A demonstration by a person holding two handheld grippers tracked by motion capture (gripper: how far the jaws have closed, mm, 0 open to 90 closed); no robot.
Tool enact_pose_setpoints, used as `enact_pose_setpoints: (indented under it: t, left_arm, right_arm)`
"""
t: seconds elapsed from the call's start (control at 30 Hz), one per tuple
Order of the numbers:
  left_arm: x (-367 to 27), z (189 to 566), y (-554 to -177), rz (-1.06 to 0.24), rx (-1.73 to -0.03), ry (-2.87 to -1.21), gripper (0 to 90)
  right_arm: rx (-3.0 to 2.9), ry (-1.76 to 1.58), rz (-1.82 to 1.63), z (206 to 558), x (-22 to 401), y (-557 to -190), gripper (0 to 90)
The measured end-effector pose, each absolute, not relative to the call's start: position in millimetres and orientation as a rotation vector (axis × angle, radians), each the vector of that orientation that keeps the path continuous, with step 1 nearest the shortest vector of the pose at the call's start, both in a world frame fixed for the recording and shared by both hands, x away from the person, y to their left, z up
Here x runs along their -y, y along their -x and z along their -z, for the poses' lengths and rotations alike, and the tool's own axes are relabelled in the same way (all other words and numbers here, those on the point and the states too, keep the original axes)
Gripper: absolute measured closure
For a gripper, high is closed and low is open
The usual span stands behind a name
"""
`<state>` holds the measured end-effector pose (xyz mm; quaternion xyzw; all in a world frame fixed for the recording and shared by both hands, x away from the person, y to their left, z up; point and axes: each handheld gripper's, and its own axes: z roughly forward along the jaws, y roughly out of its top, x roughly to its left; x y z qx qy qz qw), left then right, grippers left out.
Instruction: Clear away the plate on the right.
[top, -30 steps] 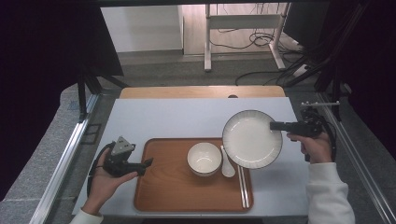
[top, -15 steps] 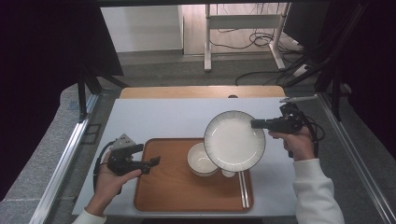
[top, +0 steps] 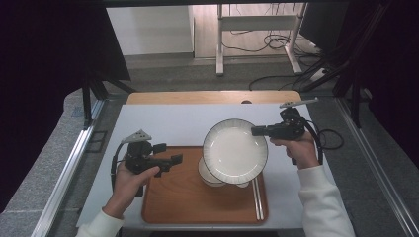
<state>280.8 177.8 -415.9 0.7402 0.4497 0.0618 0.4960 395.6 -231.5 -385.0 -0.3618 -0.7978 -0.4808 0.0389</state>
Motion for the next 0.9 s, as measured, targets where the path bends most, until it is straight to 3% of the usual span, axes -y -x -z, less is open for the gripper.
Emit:
enact_pose_setpoints:
  t: [0.37,0.7,0.9]
  left_arm:
    - [-155,414,-298,-0.107,-1.059,-1.801,21.8]
    - [-138,417,-313,-0.074,-1.039,-1.845,37.8]
    - [-136,419,-317,-0.065,-1.049,-1.862,53.5]
  right_arm:
    - [2.455,1.065,1.472,387,215,-398,84.1]
    - [2.463,1.023,1.480,386,204,-396,84.0]
    - [2.474,1.001,1.472,386,199,-395,83.6]
